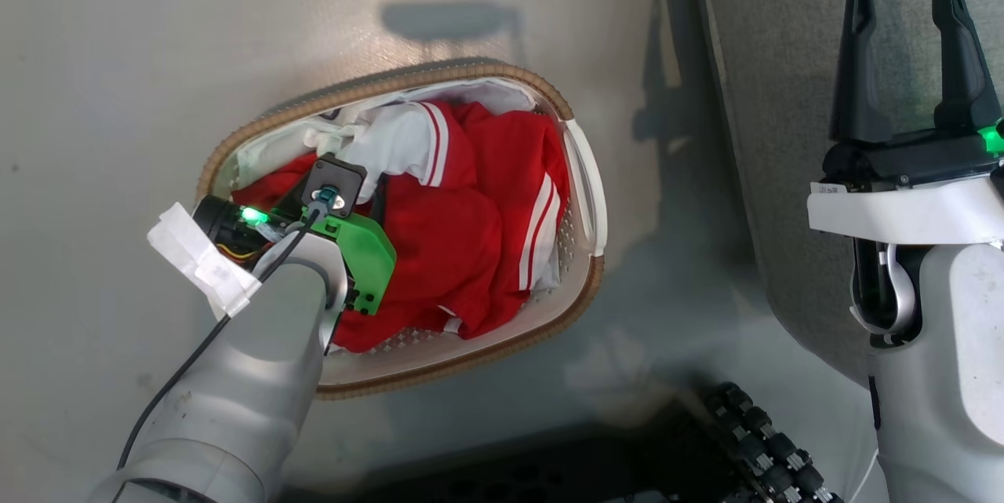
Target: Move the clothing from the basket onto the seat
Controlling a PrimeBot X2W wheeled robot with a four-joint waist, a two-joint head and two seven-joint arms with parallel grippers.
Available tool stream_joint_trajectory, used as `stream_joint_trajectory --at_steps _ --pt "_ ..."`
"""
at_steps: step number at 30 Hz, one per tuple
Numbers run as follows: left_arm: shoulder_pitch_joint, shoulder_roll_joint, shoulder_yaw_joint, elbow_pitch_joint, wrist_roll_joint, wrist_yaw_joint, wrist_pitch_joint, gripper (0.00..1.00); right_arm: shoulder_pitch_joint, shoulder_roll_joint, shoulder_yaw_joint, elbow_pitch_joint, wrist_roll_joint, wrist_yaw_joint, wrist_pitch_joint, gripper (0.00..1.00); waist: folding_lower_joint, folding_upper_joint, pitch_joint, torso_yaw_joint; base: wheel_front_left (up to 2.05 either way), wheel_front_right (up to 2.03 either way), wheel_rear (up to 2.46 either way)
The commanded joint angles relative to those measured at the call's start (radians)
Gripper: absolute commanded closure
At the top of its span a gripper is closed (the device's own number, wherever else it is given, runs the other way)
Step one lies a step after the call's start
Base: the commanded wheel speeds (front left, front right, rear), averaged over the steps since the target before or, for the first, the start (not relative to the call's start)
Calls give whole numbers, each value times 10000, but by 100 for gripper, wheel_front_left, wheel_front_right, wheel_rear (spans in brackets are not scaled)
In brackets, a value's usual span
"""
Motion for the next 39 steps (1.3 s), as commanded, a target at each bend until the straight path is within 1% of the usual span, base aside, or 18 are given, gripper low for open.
stream_joint_trajectory --at_steps 1,5,6,7,8,9,10,14,20,24,34,39 --pt "-240 77 50 118 -33 102 -58 0 -167 -27 29 -60 72 -6 -46 0 -2 0 469 -269 0 0 0" --pt "-502 106 222 282 -225 292 -142 0 -286 -27 55 -80 183 -6 -46 0 -2 0 620 -285 0 0 0" --pt "-540 103 272 281 -280 313 -181 12 -307 -27 57 -79 201 -6 -46 0 -2 0 641 -277 0 0 0" --pt "-581 101 313 249 -337 336 -222 52 -320 -28 67 -74 222 -6 -46 0 -2 0 657 -267 0 0 0" --pt "-604 98 342 215 -378 325 -221 68 -322 -28 77 -66 232 -6 -46 0 -2 0 664 -258 0 0 0" --pt "-615 97 373 172 -419 298 -255 89 -324 -28 83 -53 244 -6 -46 0 -2 0 669 -244 0 0 0" --pt "-619 93 385 124 -444 276 -278 100 -329 -28 94 -48 254 -6 -46 0 -2 0 670 -231 0 0 0" --pt "-561 82 442 -184 -518 308 -298 100 -346 -28 134 -7 324 -6 -46 0 -2 0 639 -170 0 0 0" --pt "-31 169 662 -1297 -454 342 -285 100 -250 -28 224 88 331 -6 -46 0 -2 0 410 -84 0 0 0" --pt "465 270 731 -2089 -313 168 -287 100 -69 -29 260 205 271 -6 -46 0 -2 0 36 10 0 0 0" --pt "1863 585 1041 -4234 199 11 -290 100 445 -31 319 481 -106 -6 -46 0 -2 0 -1342 390 0 0 0" --pt "2616 600 1185 -5322 355 -133 -290 100 915 -31 357 699 -287 -6 -47 0 -2 0 -2396 632 0 0 0"
